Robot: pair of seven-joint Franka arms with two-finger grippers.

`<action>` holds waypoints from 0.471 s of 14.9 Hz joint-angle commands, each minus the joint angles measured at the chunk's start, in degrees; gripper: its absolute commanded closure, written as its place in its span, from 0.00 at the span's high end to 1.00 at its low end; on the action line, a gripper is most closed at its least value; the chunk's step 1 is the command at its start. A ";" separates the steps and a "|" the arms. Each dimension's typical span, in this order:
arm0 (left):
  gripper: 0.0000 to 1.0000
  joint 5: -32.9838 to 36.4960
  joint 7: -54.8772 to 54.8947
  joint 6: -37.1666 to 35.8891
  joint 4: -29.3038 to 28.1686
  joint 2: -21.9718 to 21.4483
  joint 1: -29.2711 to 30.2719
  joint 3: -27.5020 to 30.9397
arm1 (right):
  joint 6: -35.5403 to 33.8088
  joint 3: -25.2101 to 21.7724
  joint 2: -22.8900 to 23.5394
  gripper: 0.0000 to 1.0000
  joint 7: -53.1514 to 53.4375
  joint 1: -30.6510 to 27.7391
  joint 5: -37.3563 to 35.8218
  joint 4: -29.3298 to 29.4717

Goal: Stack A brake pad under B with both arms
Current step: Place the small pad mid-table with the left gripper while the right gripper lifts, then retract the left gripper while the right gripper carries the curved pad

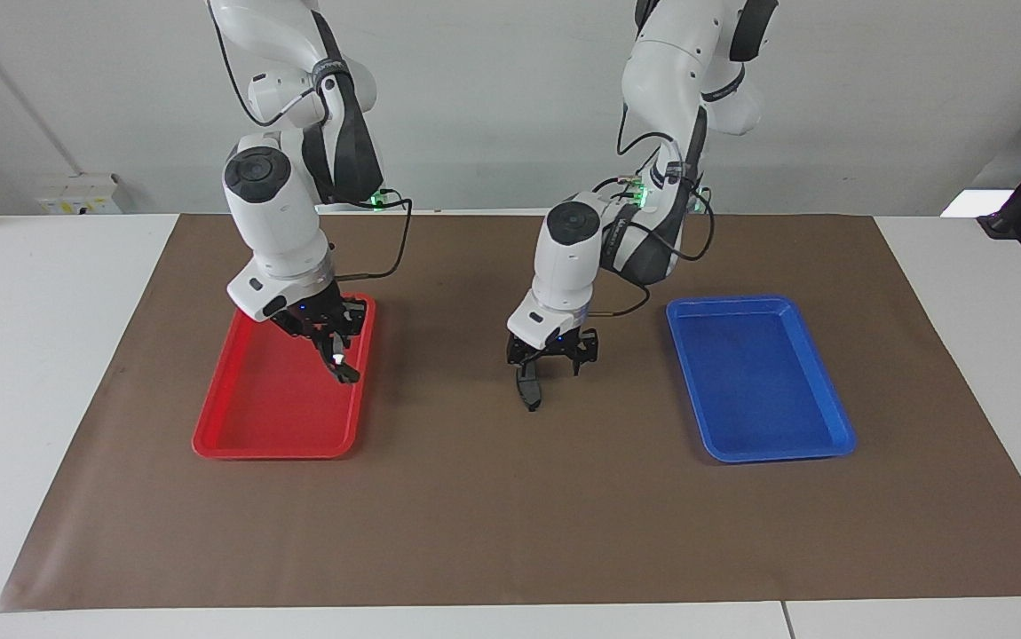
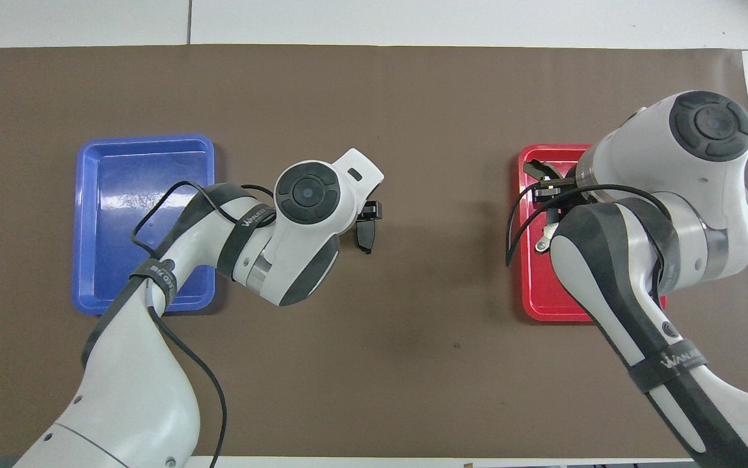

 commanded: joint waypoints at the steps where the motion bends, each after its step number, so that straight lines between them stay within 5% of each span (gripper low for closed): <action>1: 0.99 -0.52 7.18 -2.93 -10.84 -12.62 5.67 -0.03 | -1.15 0.22 3.72 0.00 1.32 3.36 1.01 6.05; 7: 0.99 -0.52 25.01 -16.90 -9.98 -23.27 21.75 0.06 | -2.30 0.22 17.50 0.00 16.87 13.38 1.36 20.55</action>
